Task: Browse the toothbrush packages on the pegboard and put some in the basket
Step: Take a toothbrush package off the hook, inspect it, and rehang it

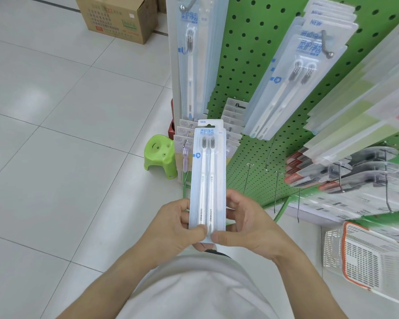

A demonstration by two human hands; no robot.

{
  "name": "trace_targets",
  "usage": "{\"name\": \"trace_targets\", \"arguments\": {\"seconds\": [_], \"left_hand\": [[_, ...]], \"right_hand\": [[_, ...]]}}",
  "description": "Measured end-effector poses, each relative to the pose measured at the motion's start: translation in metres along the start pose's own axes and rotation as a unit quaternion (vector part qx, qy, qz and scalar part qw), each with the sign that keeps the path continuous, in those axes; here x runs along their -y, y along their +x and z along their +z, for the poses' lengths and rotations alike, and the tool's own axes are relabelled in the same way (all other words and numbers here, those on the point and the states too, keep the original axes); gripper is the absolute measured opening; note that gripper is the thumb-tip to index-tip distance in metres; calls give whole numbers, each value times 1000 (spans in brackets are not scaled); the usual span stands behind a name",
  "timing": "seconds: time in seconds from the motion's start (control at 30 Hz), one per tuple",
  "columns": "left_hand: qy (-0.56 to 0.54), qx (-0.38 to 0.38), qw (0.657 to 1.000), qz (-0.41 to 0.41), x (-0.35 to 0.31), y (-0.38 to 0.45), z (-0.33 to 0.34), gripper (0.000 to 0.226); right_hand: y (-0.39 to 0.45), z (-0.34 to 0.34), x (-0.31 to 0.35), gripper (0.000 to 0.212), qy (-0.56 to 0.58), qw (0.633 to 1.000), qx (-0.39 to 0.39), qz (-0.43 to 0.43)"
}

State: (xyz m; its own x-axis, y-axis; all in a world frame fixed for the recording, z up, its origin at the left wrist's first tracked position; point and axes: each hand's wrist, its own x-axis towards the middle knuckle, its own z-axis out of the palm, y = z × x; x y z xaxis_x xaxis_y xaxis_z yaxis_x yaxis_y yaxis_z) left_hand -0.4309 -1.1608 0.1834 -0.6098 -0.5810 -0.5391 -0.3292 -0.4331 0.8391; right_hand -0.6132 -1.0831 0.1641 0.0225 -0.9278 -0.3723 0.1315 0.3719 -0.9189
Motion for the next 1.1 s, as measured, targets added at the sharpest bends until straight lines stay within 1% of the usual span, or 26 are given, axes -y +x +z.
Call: {"name": "trace_targets", "arguments": {"seconds": [0.1, 0.23, 0.4, 0.47, 0.63, 0.77, 0.87, 0.97, 1.1], "left_hand": [[17, 2, 1000, 1, 2, 0, 2, 34], [16, 12, 1000, -2, 4, -1, 1, 53], [39, 10, 999, 6, 7, -1, 0, 64], [30, 16, 999, 7, 6, -1, 1, 66], [-29, 40, 999, 17, 7, -3, 1, 57], [-28, 59, 997, 29, 8, -3, -1, 57], [-34, 92, 995, 27, 9, -3, -1, 56], [-31, 131, 990, 37, 10, -3, -4, 51], [-8, 164, 986, 39, 7, -3, -11, 45]], "right_hand": [[0, 1, 0, 68, -3, 1000, 2, 3], [1, 0, -2, 64, 4, 1000, -12, 15], [-1, -4, -6, 60, 20, 1000, -12, 17], [-2, -5, -6, 60, 21, 1000, -12, 16], [-3, -7, -4, 63, 20, 1000, 1, 11], [-3, -9, -2, 69, 8, 1000, 15, 4], [-5, -17, 0, 70, -8, 999, 30, 9], [-6, -25, 4, 63, -13, 999, 47, 10], [-7, -29, 7, 46, -16, 999, 47, 15]]}}
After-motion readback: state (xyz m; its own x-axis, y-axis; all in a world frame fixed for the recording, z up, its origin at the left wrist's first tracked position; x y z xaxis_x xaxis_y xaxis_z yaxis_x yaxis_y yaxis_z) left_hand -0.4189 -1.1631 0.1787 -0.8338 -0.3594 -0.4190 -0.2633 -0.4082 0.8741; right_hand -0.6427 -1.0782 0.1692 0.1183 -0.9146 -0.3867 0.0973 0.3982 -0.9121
